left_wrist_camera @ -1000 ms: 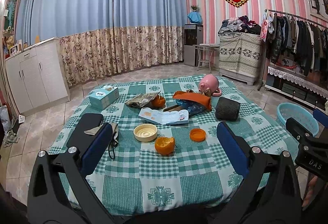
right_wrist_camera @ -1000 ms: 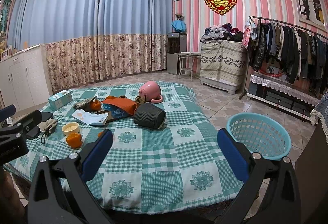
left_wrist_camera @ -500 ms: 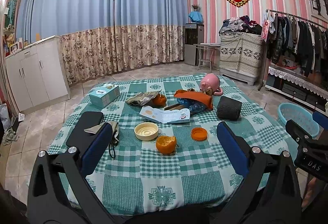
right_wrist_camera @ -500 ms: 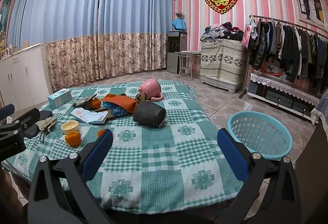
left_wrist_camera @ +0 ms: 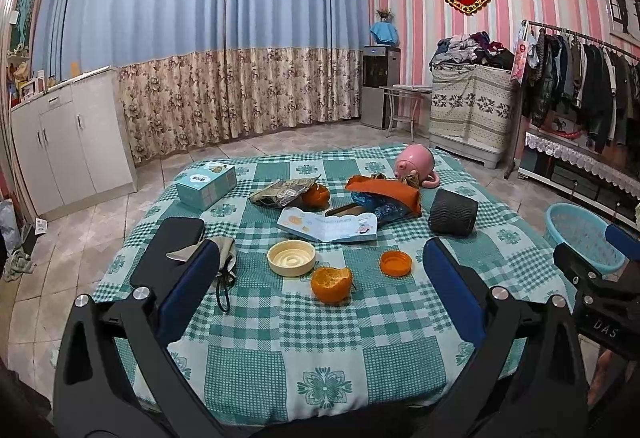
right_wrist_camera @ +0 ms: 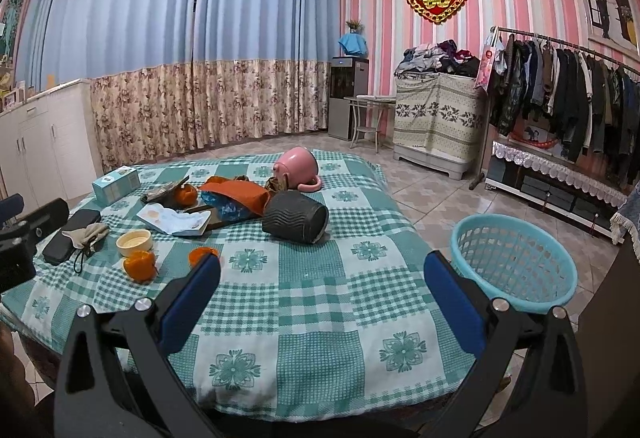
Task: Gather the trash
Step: 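Reach the left tool to the beige mask while the right tool reaches the orange lid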
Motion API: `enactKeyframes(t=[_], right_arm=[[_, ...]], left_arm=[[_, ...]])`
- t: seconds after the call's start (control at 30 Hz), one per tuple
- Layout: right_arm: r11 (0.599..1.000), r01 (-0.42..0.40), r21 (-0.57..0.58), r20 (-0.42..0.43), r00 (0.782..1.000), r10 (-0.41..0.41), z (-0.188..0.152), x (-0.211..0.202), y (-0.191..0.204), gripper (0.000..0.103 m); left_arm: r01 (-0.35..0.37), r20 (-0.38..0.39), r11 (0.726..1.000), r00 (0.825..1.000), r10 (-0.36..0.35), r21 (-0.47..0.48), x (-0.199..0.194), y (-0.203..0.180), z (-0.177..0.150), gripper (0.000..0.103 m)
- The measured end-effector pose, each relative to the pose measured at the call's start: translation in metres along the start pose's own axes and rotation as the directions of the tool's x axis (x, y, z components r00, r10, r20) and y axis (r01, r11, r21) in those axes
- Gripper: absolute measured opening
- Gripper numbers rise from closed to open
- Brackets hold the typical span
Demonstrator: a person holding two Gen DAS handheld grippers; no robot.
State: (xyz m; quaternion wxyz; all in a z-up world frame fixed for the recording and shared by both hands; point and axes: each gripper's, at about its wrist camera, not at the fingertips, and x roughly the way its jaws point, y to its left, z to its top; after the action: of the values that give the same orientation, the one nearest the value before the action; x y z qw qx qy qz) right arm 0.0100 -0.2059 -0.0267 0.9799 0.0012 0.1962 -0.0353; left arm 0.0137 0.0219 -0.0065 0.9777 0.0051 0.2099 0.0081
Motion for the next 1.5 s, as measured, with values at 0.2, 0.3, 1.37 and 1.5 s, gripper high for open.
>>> enactKeyframes(t=[0.2, 0.3, 1.37, 1.5], right_arm=[[1.0, 0.006, -0.003, -0.027, 1.0, -0.006, -0.002, 0.01, -0.001, 0.099], [1.0, 0.016, -0.01, -0.028, 0.999, -0.017, -0.002, 0.014, -0.001, 0.099], [0.992, 0.002, -0.128, -0.212, 0.977, -0.03, -0.007, 0.119, 0.057, 0.099], [0.995, -0.029, -0.091, -0.226, 0.974, 0.008, -0.006, 0.126, 0.056, 0.099]], left_arm=[[-0.001, -0.027, 1.0, 1.0, 0.001, -0.003, 0.012, 0.004, 0.0, 0.098], [-0.003, -0.031, 1.0, 1.0, 0.003, 0.004, 0.016, 0.006, 0.0, 0.098], [-0.21, -0.337, 0.978, 0.921, 0.196, -0.007, 0.187, 0.139, -0.02, 0.098], [-0.202, -0.37, 0.979, 0.91, 0.187, -0.002, 0.202, 0.139, -0.025, 0.081]])
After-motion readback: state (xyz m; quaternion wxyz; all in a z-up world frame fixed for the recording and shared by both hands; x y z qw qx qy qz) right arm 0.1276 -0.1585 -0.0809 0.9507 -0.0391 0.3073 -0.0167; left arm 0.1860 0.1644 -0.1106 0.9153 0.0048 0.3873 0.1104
